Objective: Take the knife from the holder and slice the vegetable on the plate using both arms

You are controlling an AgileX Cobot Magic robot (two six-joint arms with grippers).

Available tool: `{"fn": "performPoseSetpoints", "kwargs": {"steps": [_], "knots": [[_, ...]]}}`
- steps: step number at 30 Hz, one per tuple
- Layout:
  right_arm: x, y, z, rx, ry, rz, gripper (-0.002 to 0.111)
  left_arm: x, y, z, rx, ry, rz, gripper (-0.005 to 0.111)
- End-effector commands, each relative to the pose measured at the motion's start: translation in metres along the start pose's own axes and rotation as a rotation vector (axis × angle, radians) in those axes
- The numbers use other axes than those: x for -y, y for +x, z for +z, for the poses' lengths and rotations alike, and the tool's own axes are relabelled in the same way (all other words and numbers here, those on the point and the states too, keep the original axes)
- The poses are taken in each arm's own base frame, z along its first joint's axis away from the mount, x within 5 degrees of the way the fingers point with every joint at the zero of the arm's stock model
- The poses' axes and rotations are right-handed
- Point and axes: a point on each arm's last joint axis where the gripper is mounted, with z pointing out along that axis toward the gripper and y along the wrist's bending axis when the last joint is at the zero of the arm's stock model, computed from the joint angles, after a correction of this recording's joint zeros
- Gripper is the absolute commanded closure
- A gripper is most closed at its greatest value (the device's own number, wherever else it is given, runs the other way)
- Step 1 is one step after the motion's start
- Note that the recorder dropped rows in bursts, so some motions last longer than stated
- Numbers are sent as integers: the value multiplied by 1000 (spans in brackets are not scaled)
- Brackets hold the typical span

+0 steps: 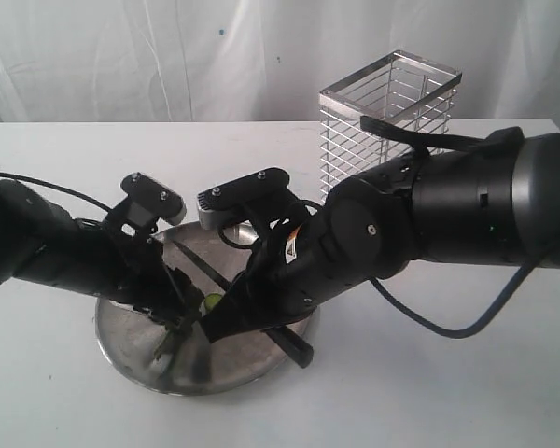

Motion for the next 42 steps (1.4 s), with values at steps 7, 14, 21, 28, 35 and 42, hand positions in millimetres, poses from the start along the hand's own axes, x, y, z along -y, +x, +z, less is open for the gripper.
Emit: {"fn": "performPoseSetpoints", "kwargs": {"steps": [7,14,21,28,35,42], "knots": [[-3,0,-11,-21,6,-52,105,-17,0,-53,111,-43,-48,48],[-7,2,-8,-36,-2,-69,105,-17,2,-54,107,-46,-51,48],[-17,7,-3,-63,-18,-121,105,-17,2,-53,106,-50,-54,48],[-18,10,4,-84,-18,-127,105,-17,2,-53,108,-49,-62,48],[-17,14,18,-108,-13,-127,105,-17,2,-53,110,-49,-66,48],[-17,9,18,-58,-13,-127,105,-17,2,-53,110,-44,-72,48]]}}
